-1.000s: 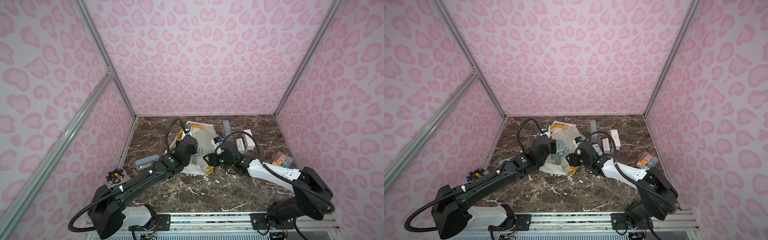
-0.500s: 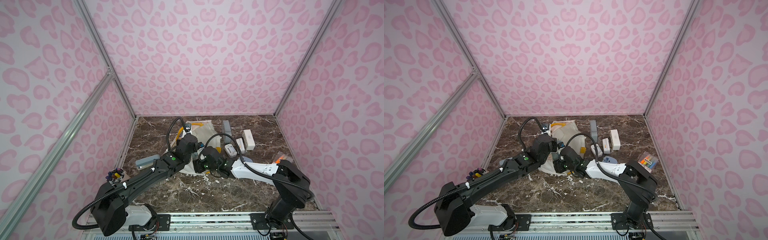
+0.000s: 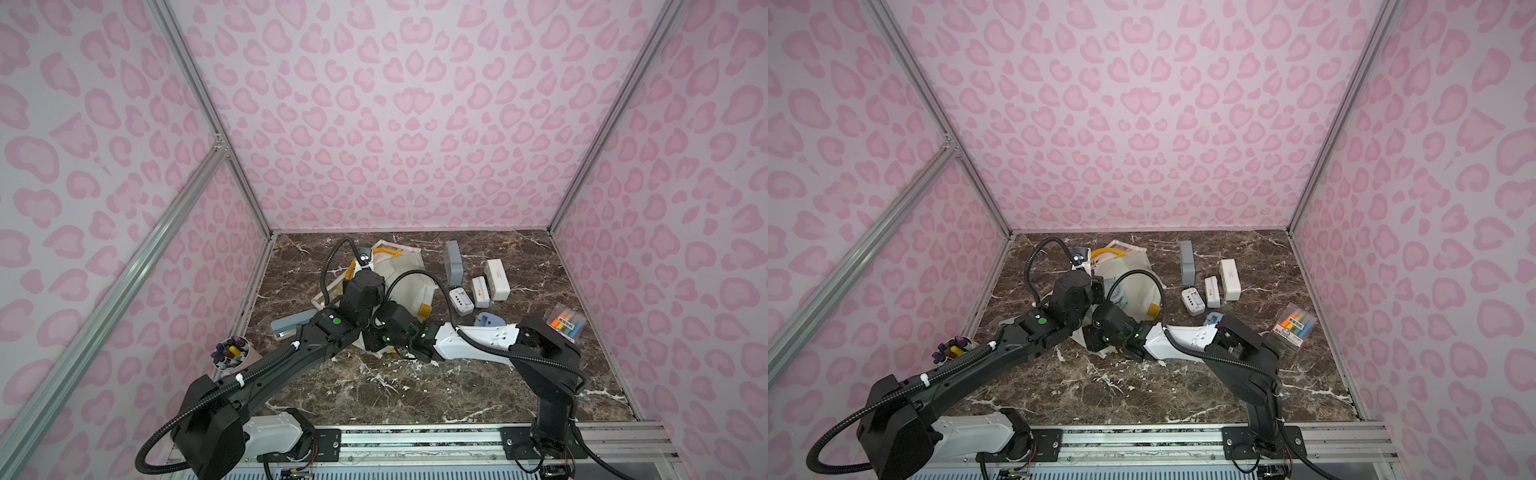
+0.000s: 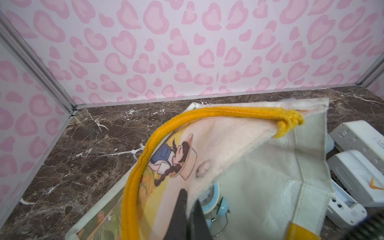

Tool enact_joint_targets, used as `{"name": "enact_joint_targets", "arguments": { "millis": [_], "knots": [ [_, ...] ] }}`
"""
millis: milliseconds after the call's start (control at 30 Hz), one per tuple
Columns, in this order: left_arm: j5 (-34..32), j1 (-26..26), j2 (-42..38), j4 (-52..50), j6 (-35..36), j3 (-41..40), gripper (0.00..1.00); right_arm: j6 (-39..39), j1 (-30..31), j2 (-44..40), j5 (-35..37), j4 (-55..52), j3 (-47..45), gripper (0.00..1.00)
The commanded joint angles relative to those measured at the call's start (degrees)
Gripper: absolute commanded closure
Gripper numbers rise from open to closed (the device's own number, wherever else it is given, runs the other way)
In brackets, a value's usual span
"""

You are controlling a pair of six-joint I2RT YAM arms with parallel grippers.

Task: Take the alarm clock out of the canvas bag
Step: Adjust the canvas bag at the center of the board, then pick up the alarm from the canvas bag.

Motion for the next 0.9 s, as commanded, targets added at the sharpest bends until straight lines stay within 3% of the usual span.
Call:
{"name": "enact_joint_targets", "arguments": {
  "millis": [0,267,667,767,867],
  "knots": [
    [2.9,0.0,-1.8,0.5,0.4,-2.0,0.97,2.9,-0.4,-1.6,3.0,5.6,-3.4,0.37],
    [5.2,0.0,-6.3,1.1,-0.1,-6.2,0.97,9.4,-6.0,-6.7,1.7,12.1,-12.2,0.33],
    [6.3,0.0,-7.5,0.6,-0.3,-6.9,0.97,13.4,-10.0,-4.7,-3.7,17.7,-13.5,0.34],
    [6.3,0.0,-7.0,0.4,-0.6,-6.7,0.97,11.9,-10.0,-4.3,-5.0,20.7,-14.0,0.36],
    [6.3,0.0,-6.6,0.5,-0.6,-6.3,0.97,8.0,-9.2,-3.9,-5.6,18.9,-12.5,0.32]
  ]
}}
